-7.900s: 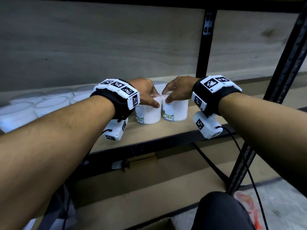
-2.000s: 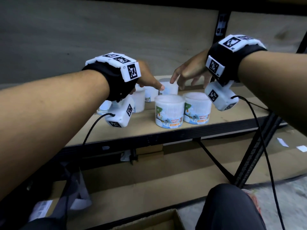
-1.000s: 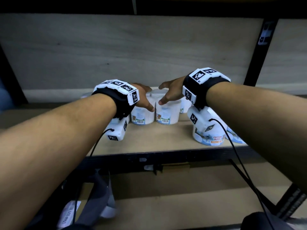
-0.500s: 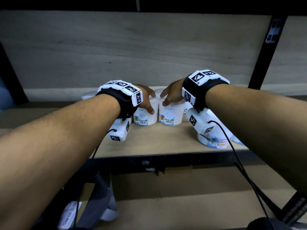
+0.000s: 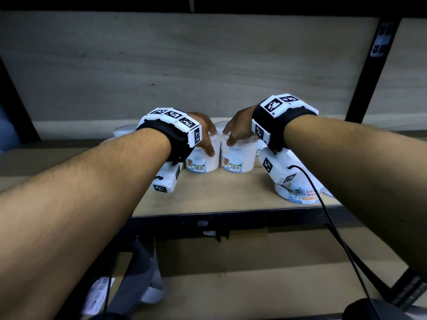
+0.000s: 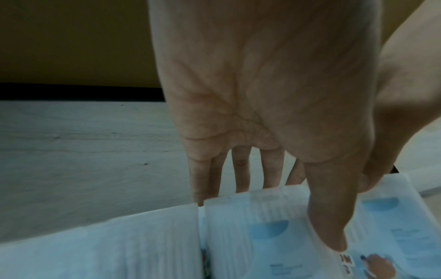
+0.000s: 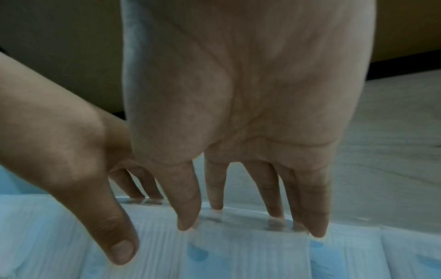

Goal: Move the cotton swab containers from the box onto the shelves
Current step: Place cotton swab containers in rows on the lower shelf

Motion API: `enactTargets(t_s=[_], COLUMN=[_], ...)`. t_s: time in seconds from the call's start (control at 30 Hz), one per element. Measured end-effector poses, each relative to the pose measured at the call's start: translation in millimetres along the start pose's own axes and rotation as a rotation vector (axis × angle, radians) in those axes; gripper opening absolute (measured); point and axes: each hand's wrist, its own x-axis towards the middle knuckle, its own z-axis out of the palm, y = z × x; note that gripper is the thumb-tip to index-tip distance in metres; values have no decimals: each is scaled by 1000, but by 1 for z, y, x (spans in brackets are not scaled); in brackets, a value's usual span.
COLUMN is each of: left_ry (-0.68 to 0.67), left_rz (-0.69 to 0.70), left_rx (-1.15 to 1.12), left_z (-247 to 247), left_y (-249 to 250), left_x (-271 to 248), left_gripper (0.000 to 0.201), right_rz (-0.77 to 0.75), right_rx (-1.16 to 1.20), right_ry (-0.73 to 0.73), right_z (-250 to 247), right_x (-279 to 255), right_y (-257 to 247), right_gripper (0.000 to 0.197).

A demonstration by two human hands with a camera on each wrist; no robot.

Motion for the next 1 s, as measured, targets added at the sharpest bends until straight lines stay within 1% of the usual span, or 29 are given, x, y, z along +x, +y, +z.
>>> enactTargets(t_s=[0.2, 0.43, 0.57, 0.73, 0.87, 1.0], left_ry=[7, -6, -25, -55, -59, -63], left_rz=[46, 84, 83, 95, 116, 124], left_rx=[27, 39, 27, -14, -30, -41], left_z=[-6, -10, -12, -16, -17, -20], left_y=[4, 9, 12, 15, 18, 21], left_x=[-10, -26, -37, -52, -64, -75], left_gripper=[76, 73, 74, 70, 71, 75], right_rz=[16, 0, -9, -15, -5, -11], right_rx=[2, -16, -23, 86, 128, 141], right_ry=[1, -41, -33, -16, 2, -27], right_z=[-1, -5, -6, -6, -7, -9], right_x=[-4, -32, -53, -73, -90, -100], right_y=[-2, -2, -3, -2, -4, -5], right_gripper=[61, 60, 58, 52, 50, 50])
